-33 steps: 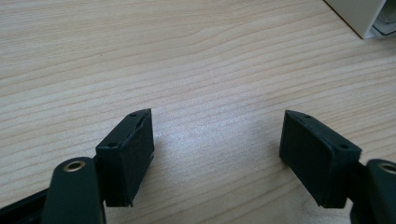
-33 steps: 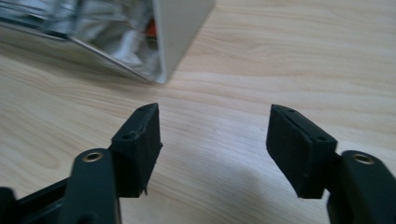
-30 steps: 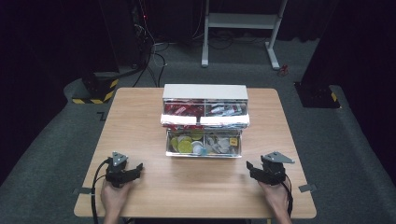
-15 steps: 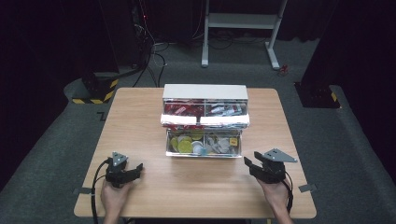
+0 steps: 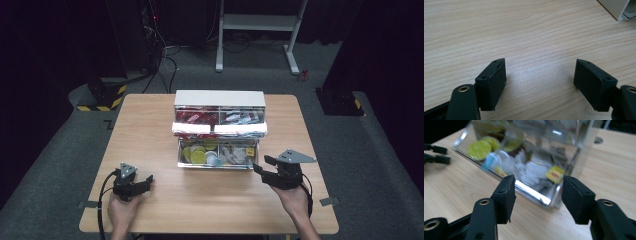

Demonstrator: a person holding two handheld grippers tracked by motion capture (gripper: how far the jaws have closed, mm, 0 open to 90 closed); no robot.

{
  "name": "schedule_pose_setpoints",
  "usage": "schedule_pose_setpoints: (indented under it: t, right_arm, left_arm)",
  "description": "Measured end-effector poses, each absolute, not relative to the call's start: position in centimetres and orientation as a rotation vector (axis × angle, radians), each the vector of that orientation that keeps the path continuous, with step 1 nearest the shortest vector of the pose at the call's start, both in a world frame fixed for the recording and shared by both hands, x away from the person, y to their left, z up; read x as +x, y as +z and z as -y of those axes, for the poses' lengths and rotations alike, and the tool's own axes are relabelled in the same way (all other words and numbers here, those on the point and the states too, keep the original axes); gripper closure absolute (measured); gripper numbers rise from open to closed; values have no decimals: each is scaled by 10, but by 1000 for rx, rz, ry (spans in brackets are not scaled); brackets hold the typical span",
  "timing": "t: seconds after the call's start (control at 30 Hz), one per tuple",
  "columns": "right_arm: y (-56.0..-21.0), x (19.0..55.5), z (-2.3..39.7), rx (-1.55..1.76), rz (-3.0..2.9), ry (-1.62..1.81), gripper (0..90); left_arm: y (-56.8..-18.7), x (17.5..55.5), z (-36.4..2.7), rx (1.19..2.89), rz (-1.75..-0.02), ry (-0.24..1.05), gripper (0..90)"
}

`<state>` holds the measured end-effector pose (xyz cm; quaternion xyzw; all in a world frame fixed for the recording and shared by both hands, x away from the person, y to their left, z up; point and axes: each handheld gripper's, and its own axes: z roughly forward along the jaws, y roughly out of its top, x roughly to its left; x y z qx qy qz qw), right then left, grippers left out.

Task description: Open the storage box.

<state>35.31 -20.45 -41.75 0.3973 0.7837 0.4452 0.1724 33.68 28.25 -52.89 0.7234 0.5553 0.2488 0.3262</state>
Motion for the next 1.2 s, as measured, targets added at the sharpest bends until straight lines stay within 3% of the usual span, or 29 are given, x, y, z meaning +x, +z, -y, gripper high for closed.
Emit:
schedule_pose_setpoints:
  t: [0.53, 1.2]
  right_arm:
    - [-386, 361, 183, 1021, -2254, 1343, 426]
    - [-363, 374, 156, 965, -2293, 1412, 515]
  left_arm:
    - [-529, 337, -283, 1897, -1454, 651, 261]
    - [-529, 337, -282, 1897, -1454, 649, 259]
